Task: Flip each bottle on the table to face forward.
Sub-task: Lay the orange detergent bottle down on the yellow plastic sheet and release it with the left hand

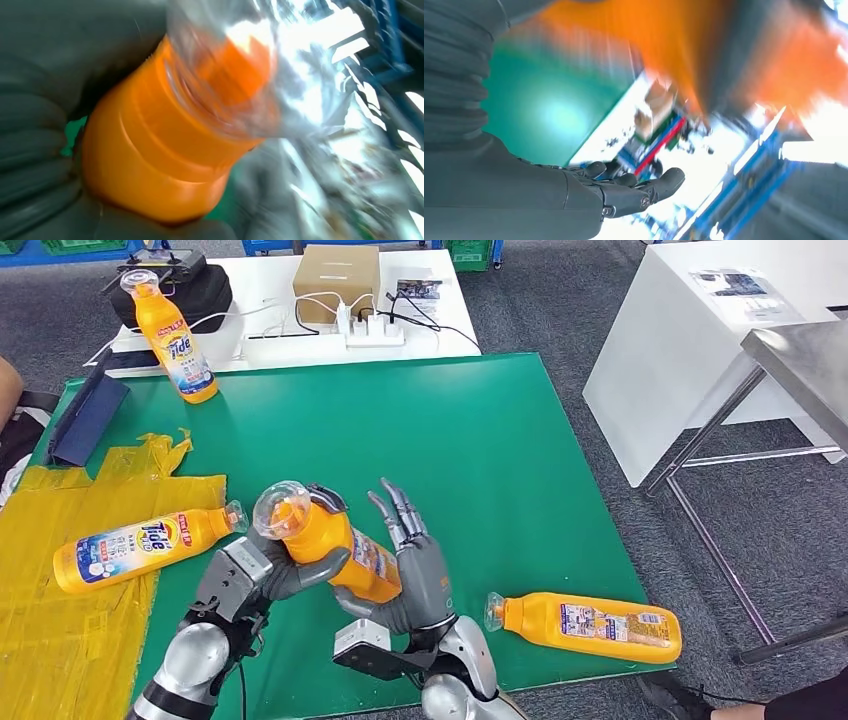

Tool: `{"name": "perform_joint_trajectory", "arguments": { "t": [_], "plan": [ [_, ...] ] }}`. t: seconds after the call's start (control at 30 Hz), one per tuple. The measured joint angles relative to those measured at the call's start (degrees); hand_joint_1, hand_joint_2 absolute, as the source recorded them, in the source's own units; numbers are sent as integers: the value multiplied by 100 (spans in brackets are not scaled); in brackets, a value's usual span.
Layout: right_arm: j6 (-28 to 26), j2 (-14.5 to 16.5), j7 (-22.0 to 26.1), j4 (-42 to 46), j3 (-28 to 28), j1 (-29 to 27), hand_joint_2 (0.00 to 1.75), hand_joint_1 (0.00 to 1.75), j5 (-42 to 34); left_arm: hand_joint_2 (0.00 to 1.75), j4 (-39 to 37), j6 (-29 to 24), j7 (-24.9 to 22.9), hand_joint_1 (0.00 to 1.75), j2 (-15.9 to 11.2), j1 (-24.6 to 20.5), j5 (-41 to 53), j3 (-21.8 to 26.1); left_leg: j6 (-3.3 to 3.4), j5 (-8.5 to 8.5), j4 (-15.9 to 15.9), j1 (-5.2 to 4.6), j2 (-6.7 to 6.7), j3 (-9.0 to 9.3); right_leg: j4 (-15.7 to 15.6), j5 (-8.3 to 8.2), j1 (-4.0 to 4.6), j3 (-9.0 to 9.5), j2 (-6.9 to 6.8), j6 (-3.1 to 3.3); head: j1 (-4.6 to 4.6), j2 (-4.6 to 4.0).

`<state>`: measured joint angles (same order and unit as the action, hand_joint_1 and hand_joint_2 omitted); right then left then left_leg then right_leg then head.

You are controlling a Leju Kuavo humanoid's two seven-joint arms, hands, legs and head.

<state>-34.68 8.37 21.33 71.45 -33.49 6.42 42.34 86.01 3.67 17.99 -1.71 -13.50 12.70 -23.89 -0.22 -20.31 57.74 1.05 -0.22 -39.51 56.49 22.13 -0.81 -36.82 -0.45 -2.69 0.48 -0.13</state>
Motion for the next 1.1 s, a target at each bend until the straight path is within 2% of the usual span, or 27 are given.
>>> {"name": "perform_joint_trajectory", "arguments": {
  "t": [0.2, 0.27, 0.4, 0.5, 0.6, 0.7, 0.77, 0.93, 1.1],
  "plan": [
    [-122, -66, 10, 571, 386, -226, 175, 0, -32, 175, 171, -548, -120, 175, -245, 153, 661, 513, -2, 0, 0, 1, 1, 1, 0, 4, 0, -3, 1, 7, 0, 0],
    [-99, -67, 24, 724, 497, -303, 175, 0, -37, 175, 251, -841, -166, 175, -302, 212, 1138, 689, -2, 0, 0, 1, 1, 1, 0, 4, 0, -3, 2, 7, 0, 0],
    [29, -72, 11, 1068, 674, -505, 175, 0, 37, 175, 430, -1698, -561, 175, -417, 269, 2939, 954, -2, -1, 0, 1, 1, 0, 0, 6, 0, -4, 1, 8, 0, 0],
    [239, -97, -76, 1339, 788, -645, 175, 0, 7, 175, 494, -1972, -1062, 175, -586, 274, 4454, 1020, -4, -2, 0, 0, 1, 0, 0, 8, 0, -4, 1, 9, 0, 0],
    [732, -150, -209, 1591, 880, -748, 175, 0, -254, 175, 490, -1951, -1438, 175, -772, 269, 5369, 1032, -4, -3, 0, 0, 1, 1, -1, 7, 0, -6, 2, 9, 0, 0],
    [1705, -257, -407, 1774, 944, -790, 175, 0, -585, 175, 357, -1645, -1839, 175, -937, 211, 6184, 1012, -3, -2, 0, 1, 2, 2, -2, 6, -1, -10, 2, 9, 0, 0],
    [2154, -347, -506, 1858, 986, -812, 175, 0, -598, 175, 133, -1415, -2036, 175, -1036, 134, 6615, 966, -1, 0, 0, 0, 2, 2, -2, 5, -1, -9, 2, 9, -1, 0],
    [2545, -579, -738, 1971, 1152, -861, 175, 0, -377, 175, -585, -1168, -2175, 175, -1217, -65, 6868, 786, 1, 2, 0, 0, 2, 2, -1, 3, -1, -8, 3, 8, 0, 0],
    [2845, -827, -1057, 1961, 1235, -868, 175, 0, 11, 175, -1432, -933, -2365, 175, -1270, -351, 7107, 557, 1, 1, 0, 0, 1, 1, -2, 3, -2, -8, 2, 7, 0, 0]
  ]
}}
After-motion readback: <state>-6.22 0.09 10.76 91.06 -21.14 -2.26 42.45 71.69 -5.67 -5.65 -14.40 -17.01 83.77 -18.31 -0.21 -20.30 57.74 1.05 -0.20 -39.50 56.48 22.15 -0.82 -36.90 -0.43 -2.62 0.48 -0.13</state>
